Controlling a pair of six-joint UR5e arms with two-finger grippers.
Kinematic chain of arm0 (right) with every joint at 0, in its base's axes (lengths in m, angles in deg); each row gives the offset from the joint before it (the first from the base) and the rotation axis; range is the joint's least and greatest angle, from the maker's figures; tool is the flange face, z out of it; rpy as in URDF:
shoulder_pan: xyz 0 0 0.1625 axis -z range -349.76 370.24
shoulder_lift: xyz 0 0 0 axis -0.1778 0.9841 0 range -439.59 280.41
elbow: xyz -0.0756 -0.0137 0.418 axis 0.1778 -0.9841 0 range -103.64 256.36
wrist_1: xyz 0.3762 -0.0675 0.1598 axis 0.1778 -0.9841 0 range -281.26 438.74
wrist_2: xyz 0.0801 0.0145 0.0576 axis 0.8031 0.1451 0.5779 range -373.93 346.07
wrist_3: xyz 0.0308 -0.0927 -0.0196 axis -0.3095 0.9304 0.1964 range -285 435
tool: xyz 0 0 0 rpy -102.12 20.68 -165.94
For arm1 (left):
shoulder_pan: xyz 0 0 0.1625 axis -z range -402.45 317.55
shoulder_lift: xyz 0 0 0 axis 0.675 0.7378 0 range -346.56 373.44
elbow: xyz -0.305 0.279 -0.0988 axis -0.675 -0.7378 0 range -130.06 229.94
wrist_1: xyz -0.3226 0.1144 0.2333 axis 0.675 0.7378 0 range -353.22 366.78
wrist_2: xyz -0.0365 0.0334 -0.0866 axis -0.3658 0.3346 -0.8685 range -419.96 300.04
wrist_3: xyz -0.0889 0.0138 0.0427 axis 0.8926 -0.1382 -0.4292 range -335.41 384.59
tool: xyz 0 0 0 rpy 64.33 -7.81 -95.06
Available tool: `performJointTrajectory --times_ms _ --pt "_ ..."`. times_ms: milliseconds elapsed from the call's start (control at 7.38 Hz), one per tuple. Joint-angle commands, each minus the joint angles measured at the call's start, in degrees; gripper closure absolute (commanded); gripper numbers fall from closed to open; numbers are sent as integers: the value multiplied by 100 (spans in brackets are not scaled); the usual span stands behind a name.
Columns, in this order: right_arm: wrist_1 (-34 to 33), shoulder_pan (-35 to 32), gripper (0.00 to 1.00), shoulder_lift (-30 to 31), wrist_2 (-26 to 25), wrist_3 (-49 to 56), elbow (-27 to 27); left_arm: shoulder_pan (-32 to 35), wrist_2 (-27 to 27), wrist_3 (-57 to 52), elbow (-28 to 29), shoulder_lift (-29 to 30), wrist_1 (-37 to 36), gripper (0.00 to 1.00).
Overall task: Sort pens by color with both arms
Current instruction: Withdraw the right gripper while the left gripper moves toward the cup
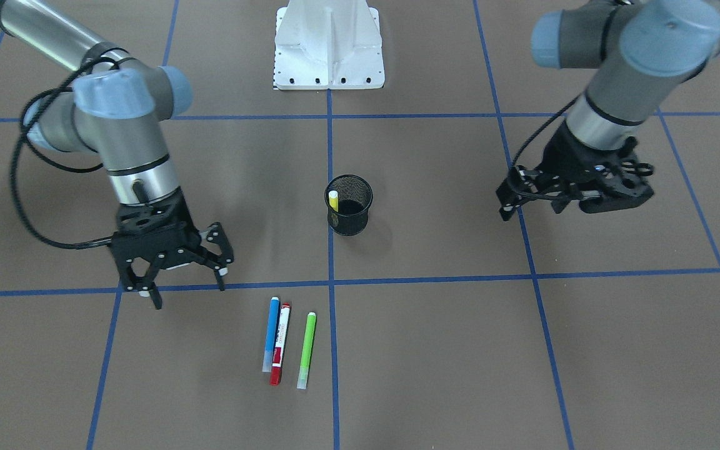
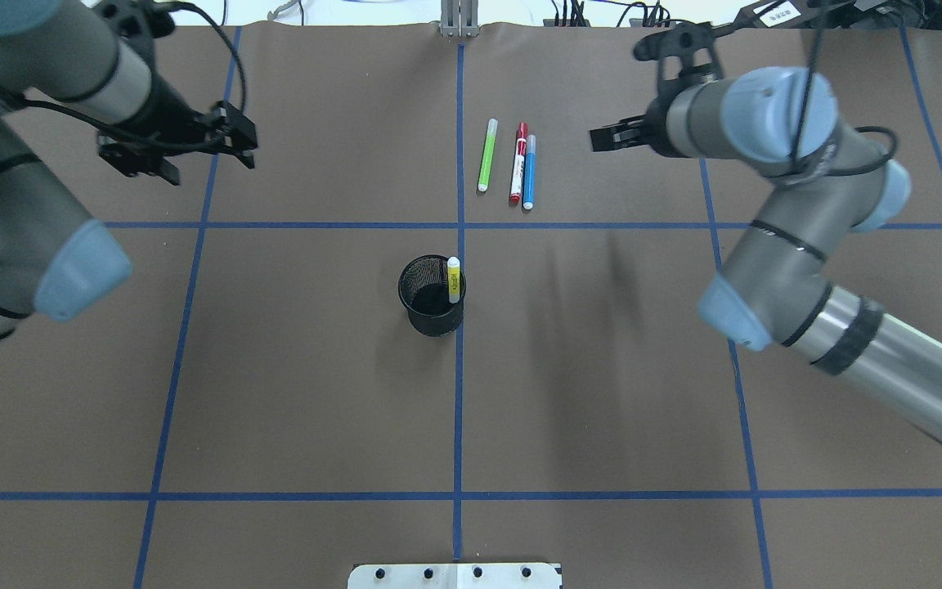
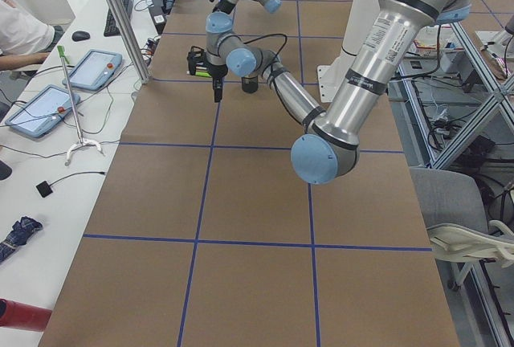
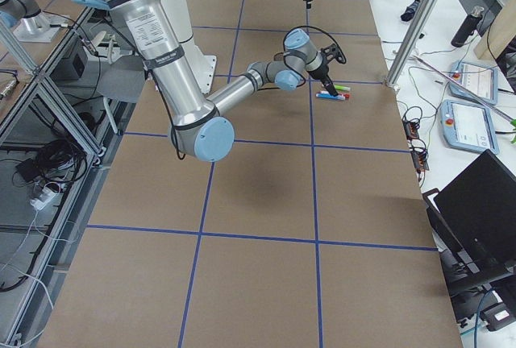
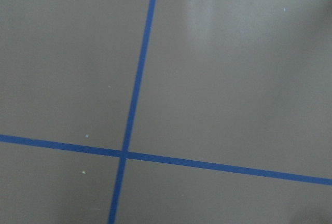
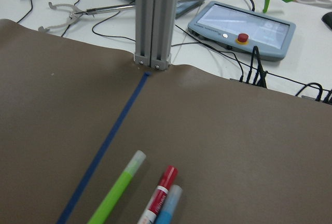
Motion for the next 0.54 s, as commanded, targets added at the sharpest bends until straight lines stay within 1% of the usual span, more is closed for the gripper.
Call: performJointTrajectory --times_ms 0,136,271,407 --pt "-497 -1221 0 722 1945 92 131 -838 369 973 296 776 -302 1" --pt "-1084 -1513 0 749 2395 310 113 -1006 360 1133 742 1345 -493 1" --pt "-1621 -1725 0 750 2583 695 183 -1217 378 1161 946 1716 -756 1" --pt "-1922 -1849 0 785 2933 1125 140 -1367 378 1170 1096 1972 -1028 1"
